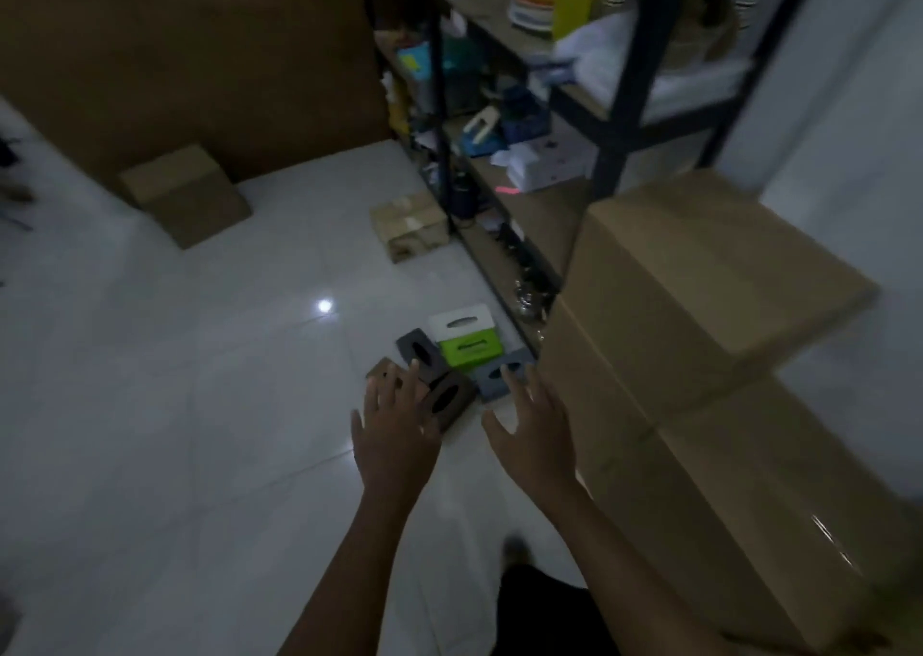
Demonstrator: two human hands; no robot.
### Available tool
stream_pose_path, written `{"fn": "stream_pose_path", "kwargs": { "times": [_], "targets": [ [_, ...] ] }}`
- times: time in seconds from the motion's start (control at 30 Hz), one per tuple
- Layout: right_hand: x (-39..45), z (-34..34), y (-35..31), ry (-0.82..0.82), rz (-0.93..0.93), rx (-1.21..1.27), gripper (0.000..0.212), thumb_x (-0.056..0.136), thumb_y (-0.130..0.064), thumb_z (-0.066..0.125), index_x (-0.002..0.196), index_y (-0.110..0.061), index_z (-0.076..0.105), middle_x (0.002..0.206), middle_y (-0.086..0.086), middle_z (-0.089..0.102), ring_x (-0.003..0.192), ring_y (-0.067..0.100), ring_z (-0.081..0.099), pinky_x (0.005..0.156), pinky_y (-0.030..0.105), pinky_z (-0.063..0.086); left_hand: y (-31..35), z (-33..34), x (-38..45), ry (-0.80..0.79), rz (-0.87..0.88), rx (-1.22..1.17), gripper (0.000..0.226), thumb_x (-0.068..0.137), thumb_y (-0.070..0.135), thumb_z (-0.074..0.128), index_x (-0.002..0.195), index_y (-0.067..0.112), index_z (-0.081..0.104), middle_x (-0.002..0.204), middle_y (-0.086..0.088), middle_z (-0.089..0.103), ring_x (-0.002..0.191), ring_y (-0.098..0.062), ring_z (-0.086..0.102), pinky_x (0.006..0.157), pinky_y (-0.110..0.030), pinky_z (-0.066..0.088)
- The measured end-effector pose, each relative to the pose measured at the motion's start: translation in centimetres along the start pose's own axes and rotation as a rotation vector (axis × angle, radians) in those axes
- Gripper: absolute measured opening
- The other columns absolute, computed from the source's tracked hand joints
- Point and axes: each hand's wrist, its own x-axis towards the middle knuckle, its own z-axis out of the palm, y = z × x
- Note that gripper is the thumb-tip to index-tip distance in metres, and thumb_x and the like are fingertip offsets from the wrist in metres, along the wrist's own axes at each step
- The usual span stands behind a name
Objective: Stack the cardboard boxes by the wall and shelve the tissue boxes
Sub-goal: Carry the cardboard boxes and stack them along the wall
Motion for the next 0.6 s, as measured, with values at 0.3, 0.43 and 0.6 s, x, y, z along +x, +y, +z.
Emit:
{"fn": "stream_pose_path", "kwargs": {
  "times": [0.3,0.43,0.6],
  "targets": [
    [14.6,7.5,-13.4,-0.154,-0.147,0.073,0.070,0.093,-0.063,0.043,0.155,-0.034,0.031,0.167,-0.003,0.015,0.154,0.023,0.009,0.122,0.051,0.018,-11.2,-5.7,14.1,0.090,-0.213,-0.112,0.071,0.100,0.040,0.050,0.162,0.035,0.017,0.170,0.004,0.014,0.157,-0.026,0.010,0.121,-0.055,0.024],
    [22.3,9.6,-18.4,-0.201,-0.078,0.135,0.068,0.095,-0.054,0.050,0.156,-0.036,0.027,0.167,-0.006,0.010,0.154,0.018,0.005,0.124,0.048,0.013,-14.6,-8.5,22.7,0.065,-0.231,-0.045,0.074,0.099,0.040,0.050,0.162,0.036,0.012,0.170,0.003,0.011,0.157,-0.025,0.007,0.122,-0.053,0.023],
    [30.9,13.9,-25.5,-0.265,-0.093,0.138,0.066,0.098,-0.050,0.051,0.157,-0.036,0.024,0.168,-0.007,0.008,0.154,0.015,0.003,0.125,0.047,0.013,-19.9,-11.5,31.8,0.075,-0.257,-0.052,0.073,0.100,0.040,0.050,0.162,0.037,0.011,0.170,0.005,0.012,0.157,-0.024,0.008,0.123,-0.052,0.023]
  ]
}}
